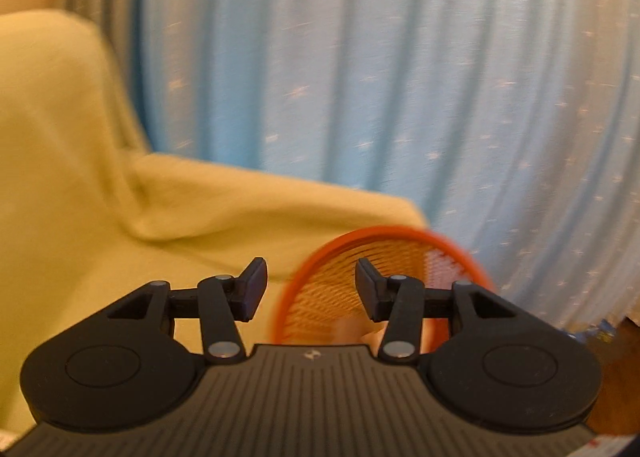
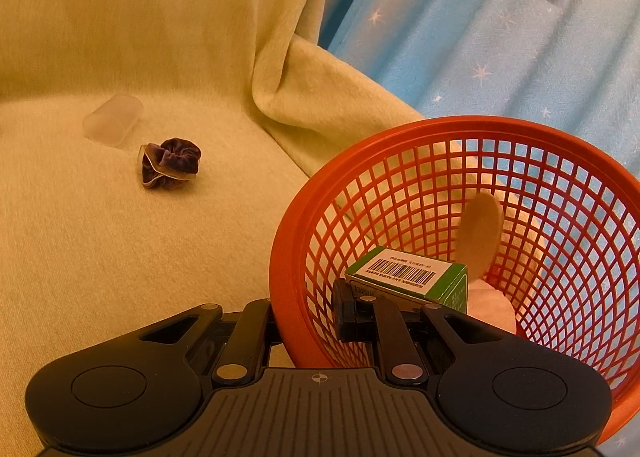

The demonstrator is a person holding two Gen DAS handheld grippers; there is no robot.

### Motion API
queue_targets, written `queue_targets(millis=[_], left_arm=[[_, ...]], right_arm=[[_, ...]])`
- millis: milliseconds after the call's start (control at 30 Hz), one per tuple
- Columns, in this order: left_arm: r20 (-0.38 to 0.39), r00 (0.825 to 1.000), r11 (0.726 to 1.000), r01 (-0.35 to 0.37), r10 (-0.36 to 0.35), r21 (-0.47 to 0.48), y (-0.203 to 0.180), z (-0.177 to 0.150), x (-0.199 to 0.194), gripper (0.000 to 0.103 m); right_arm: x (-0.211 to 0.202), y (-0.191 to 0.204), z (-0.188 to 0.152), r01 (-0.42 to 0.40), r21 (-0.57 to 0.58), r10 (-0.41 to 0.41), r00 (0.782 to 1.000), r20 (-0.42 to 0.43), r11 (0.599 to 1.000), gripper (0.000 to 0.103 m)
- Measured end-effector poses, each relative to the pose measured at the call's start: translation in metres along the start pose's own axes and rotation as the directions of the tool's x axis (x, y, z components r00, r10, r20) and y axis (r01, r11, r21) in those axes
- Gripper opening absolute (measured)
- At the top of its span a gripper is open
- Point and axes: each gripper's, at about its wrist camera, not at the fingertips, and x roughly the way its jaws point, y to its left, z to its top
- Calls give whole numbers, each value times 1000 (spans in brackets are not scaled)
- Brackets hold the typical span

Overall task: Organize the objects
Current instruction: 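Lower the left gripper onto the white ointment box and grasp it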

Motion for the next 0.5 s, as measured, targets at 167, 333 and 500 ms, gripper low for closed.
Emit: queue_targets(millis=[167, 333, 500], left_arm=[[-35, 985, 983, -170, 168, -76, 61, -28, -25, 46], [-90, 936, 927, -349, 339, -134, 120, -61, -57, 50], [-156, 874, 858, -483, 460, -175, 163, -97, -85, 59]], right_arm=[[0, 0, 0, 0, 4, 0, 1000, 0, 1000, 10], [0, -1, -1, 0, 3, 0, 1000, -1, 1000, 10], [0, -1, -1, 0, 2, 0, 1000, -1, 1000, 10]])
